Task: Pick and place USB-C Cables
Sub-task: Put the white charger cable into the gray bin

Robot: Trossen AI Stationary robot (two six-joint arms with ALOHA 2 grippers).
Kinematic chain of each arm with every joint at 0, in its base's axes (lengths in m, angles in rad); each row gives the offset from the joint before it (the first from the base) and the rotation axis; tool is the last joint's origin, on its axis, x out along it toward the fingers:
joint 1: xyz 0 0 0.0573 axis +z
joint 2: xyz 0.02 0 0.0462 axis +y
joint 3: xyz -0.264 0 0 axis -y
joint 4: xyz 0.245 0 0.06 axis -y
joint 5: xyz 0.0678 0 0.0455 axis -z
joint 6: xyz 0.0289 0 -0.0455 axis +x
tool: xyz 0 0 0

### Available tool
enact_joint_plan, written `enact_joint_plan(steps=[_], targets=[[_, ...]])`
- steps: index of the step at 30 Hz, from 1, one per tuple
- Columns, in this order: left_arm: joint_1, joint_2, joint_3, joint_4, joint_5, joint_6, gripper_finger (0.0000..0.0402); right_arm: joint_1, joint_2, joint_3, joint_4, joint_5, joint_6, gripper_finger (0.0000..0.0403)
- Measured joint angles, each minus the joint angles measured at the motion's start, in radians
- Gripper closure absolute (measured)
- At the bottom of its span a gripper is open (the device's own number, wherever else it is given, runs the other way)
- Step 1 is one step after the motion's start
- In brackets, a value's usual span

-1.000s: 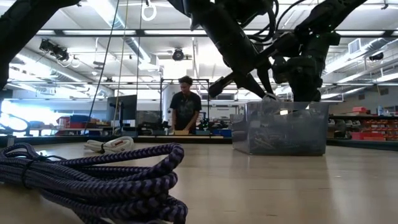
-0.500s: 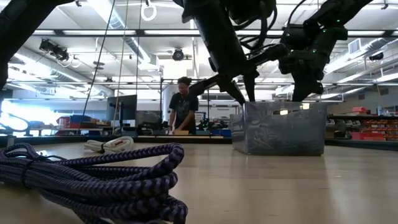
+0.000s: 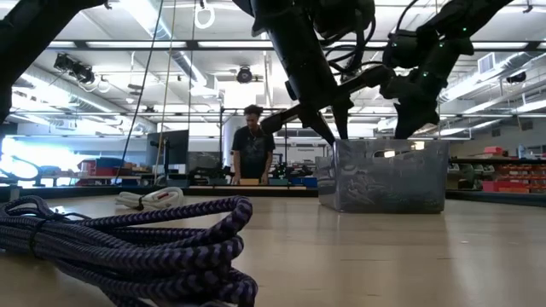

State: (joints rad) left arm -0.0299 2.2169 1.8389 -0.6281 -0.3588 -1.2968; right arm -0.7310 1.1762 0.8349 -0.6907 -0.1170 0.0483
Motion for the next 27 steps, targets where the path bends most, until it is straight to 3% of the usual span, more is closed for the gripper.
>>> enact_joint_plan(steps=[6, 27], targets=[[0.006, 0.003, 0.0, 0.003, -0.005, -0.001, 0.0383, -0.041, 0.0, 0.0, 0.077, 0.003, -0.003, 0.0403], [0.045, 0.062, 0.0, 0.051, 0.048, -0.001, 0.0383, -0.094, -0.003, 0.0, 0.062, -0.048, -0.043, 0.0403]])
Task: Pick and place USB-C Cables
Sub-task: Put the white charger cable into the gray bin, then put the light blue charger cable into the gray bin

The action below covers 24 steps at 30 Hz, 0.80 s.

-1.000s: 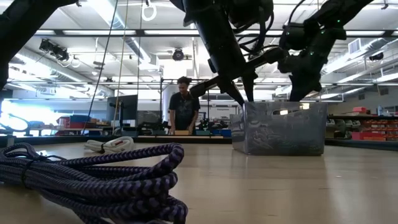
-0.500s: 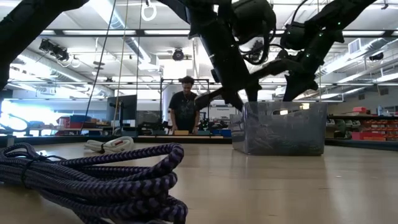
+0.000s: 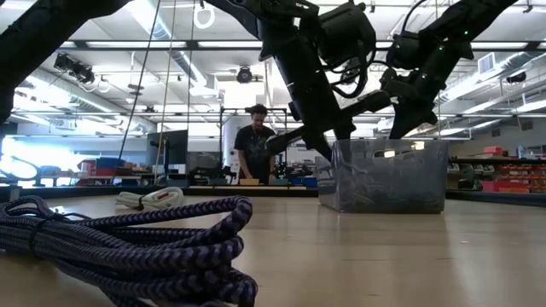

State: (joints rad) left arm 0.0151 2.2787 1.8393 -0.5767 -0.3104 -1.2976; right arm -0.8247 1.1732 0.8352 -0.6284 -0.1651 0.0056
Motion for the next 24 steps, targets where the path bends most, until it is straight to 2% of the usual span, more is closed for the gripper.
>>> enact_joint_plan(steps=[9, 18, 24], targets=[[-0.001, 0.0, 0.0, 0.004, 0.0, 0.034, 0.0307, -0.017, 0.0, 0.0, -0.001, -0.02, -0.002, 0.0403], [0.0, -0.003, 0.0, 0.081, 0.04, 0.08, 0.0307, -0.017, 0.0, 0.0, -0.004, -0.029, -0.001, 0.0403], [0.008, -0.043, 0.0, 0.04, 0.019, 0.106, 0.0314, -0.017, 0.0, 0.0, -0.006, -0.058, 0.002, 0.0403]])
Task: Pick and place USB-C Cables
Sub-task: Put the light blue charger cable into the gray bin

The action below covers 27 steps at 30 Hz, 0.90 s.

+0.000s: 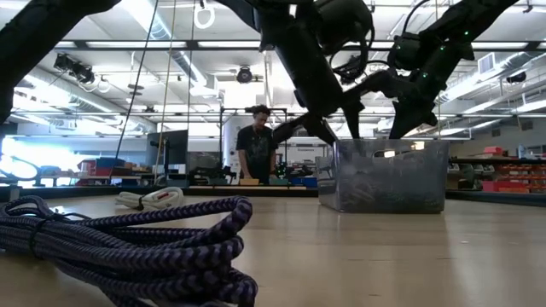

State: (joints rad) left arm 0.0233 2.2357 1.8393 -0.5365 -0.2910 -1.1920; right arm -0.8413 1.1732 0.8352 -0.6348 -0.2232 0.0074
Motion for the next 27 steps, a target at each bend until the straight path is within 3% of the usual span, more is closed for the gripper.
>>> enact_joint_plan(steps=[9, 14, 21, 27], targets=[[-0.015, -0.071, -0.001, -0.095, 0.0, 0.054, 0.0346, -0.004, 0.0, 0.0, -0.007, 0.0, -0.001, 0.0403], [-0.061, -0.167, 0.0, -0.261, 0.007, 0.125, 0.036, -0.006, 0.0, 0.0, -0.023, -0.006, -0.003, 0.0403], [-0.155, -0.298, 0.001, -0.521, 0.068, 0.373, 0.036, -0.006, 0.0, 0.0, -0.028, -0.011, 0.0, 0.0403], [-0.216, -0.326, 0.001, -0.683, 0.121, 0.548, 0.0359, -0.006, 0.0, 0.0, -0.04, -0.043, 0.022, 0.0403]])
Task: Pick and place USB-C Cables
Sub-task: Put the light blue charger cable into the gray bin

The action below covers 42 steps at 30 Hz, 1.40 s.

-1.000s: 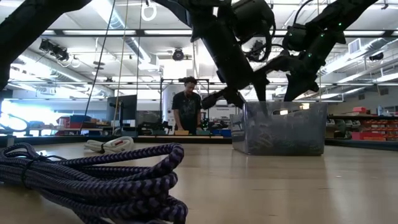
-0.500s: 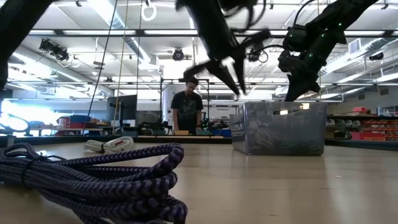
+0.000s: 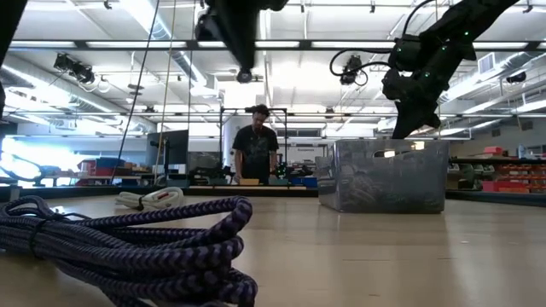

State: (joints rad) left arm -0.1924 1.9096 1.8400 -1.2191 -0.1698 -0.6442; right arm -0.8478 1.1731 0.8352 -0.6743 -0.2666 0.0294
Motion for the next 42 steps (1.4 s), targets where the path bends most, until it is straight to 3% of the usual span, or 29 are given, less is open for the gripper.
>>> enact_joint_plan(steps=[6, 12, 18, 24, 29, 37, 42], targets=[[-0.043, 0.009, -0.002, -0.176, 0.012, 0.215, 0.0358, 0.0, 0.0, 0.0, 0.0, -0.023, 0.06, 0.0403], [-0.045, 0.009, -0.003, -0.226, 0.006, 0.365, 0.0335, 0.0, 0.0, 0.0, 0.003, -0.024, 0.11, 0.0403], [-0.039, 0.003, -0.174, -0.184, -0.001, 0.389, 0.028, 0.001, 0.0, 0.0, 0.021, -0.023, 0.134, 0.0403], [-0.039, 0.003, -0.372, 0.011, 0.045, 0.337, 0.0251, 0.001, 0.0, 0.0, 0.03, -0.022, 0.161, 0.0403], [-0.036, -0.002, -0.478, 0.236, 0.068, 0.4, 0.0249, 0.001, 0.0, 0.0, 0.03, -0.022, 0.186, 0.0403], [-0.024, -0.003, -0.585, 0.273, 0.1, 0.553, 0.0248, 0.001, 0.0, 0.0, 0.03, -0.017, 0.233, 0.0403], [-0.005, -0.003, -0.638, 0.383, 0.108, 0.608, 0.0248, 0.001, 0.0, 0.0, 0.03, -0.015, 0.263, 0.0403]])
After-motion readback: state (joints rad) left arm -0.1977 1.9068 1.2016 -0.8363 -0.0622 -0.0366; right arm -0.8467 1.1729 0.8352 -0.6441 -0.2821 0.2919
